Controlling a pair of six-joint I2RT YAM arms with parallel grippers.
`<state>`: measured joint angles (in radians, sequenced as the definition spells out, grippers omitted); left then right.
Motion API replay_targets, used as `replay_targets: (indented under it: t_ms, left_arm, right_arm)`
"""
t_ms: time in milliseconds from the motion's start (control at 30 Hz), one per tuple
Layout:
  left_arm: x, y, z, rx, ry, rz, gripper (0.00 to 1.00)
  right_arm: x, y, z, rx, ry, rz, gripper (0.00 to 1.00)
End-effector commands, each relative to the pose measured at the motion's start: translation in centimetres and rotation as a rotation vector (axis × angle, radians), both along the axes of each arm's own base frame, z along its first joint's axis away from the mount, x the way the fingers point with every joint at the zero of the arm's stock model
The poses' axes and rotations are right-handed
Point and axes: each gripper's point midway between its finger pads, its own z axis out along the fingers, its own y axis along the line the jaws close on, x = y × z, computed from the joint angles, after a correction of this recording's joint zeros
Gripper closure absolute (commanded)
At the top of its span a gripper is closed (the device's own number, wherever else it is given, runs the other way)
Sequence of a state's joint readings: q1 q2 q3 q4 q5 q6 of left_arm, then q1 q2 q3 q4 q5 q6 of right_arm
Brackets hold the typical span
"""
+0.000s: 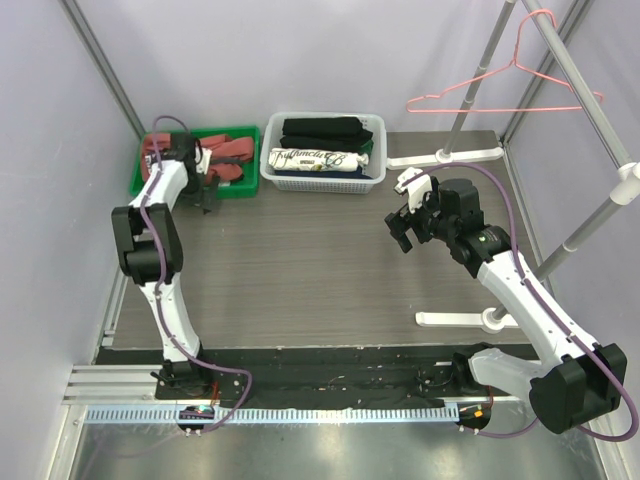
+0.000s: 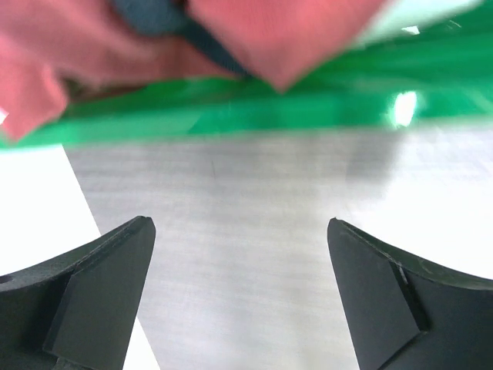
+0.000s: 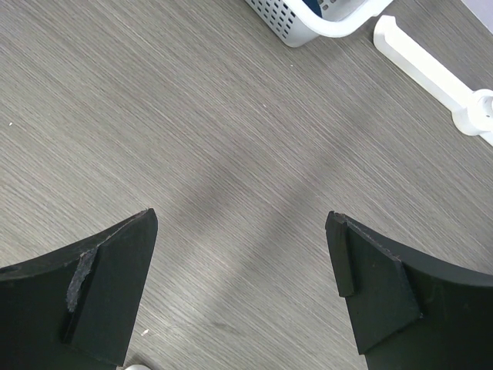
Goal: Place the tank top on the hanger
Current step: Move the bin to the corner of the board, then pick up the tank top from the bin.
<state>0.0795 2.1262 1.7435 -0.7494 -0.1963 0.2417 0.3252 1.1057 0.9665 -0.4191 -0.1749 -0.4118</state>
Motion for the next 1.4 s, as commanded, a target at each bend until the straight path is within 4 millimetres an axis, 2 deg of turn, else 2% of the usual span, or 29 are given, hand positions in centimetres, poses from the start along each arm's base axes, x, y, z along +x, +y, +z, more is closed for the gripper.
replay_targets:
  t_ms: [0, 200, 267, 300, 333, 433, 500, 533, 567, 600, 633, 667, 767, 800, 1000, 1367]
  left_arm:
    - [0.7, -1.3, 6.8, -0.047, -0.174, -0.026, 0.00]
    - [2.1, -1.1, 10.5, -0.033, -0.259, -0.026, 0.00]
    - [2.8, -0.8, 10.6, -0.023, -0.258, -0.023, 0.00]
    - [3.7, -0.5, 11.7, -0.010, -0.289, -0.018, 0.00]
    - [4.1, -0.4, 11.2, -0.005, -0.275, -0.017, 0.00]
    - [5.8, 0.4, 12.8, 0.026, -0.329, -0.001, 0.00]
    - [6.8, 0.8, 12.3, 0.039, -0.329, 0.006, 0.00]
    - [7.6, 1.2, 13.4, 0.052, -0.358, 0.014, 0.00]
    - [8.0, 1.4, 12.5, 0.057, -0.342, 0.018, 0.00]
    - [8.4, 1.6, 12.5, 0.065, -0.343, 0.015, 0.01]
    - [9.0, 1.9, 13.2, 0.074, -0.366, 0.020, 0.00]
    - [9.5, 2.0, 12.6, 0.077, -0.359, 0.022, 0.00]
    - [10.4, 2.6, 12.5, 0.098, -0.375, 0.017, 0.00]
    - [10.6, 2.7, 11.9, 0.100, -0.368, 0.016, 0.00]
    - [11.4, 3.1, 10.6, 0.103, -0.366, 0.011, 0.00]
    - [13.0, 3.8, 7.0, 0.140, -0.341, -0.002, 0.01]
  right_arm:
    - [0.4, 0.3, 1.2, 0.024, -0.050, 0.011, 0.00]
    - [0.3, 0.2, 1.3, 0.024, -0.053, 0.009, 0.00]
    - [0.2, 0.2, 1.5, 0.026, -0.058, 0.009, 0.00]
    - [0.2, 0.2, 1.5, 0.027, -0.057, 0.011, 0.00]
    - [0.2, 0.2, 1.6, 0.029, -0.062, 0.010, 0.00]
    - [0.2, 0.1, 1.6, 0.031, -0.062, 0.010, 0.00]
    - [0.1, 0.0, 1.6, 0.032, -0.061, 0.009, 0.00]
    - [0.1, 0.0, 1.7, 0.034, -0.063, 0.009, 0.00]
    - [0.1, 0.0, 1.5, 0.033, -0.059, 0.010, 0.00]
    - [0.1, 0.0, 1.5, 0.033, -0.060, 0.008, 0.00]
    - [0.1, 0.0, 1.5, 0.034, -0.060, 0.009, 0.00]
    - [0.1, 0.0, 1.6, 0.035, -0.061, 0.010, 0.00]
    - [0.1, -0.1, 1.5, 0.035, -0.060, 0.009, 0.00]
    - [0.1, -0.1, 1.5, 0.035, -0.060, 0.009, 0.00]
    - [0.2, -0.2, 1.3, 0.035, -0.052, 0.008, 0.00]
    - [0.3, -0.1, 0.8, 0.032, -0.036, 0.005, 0.00]
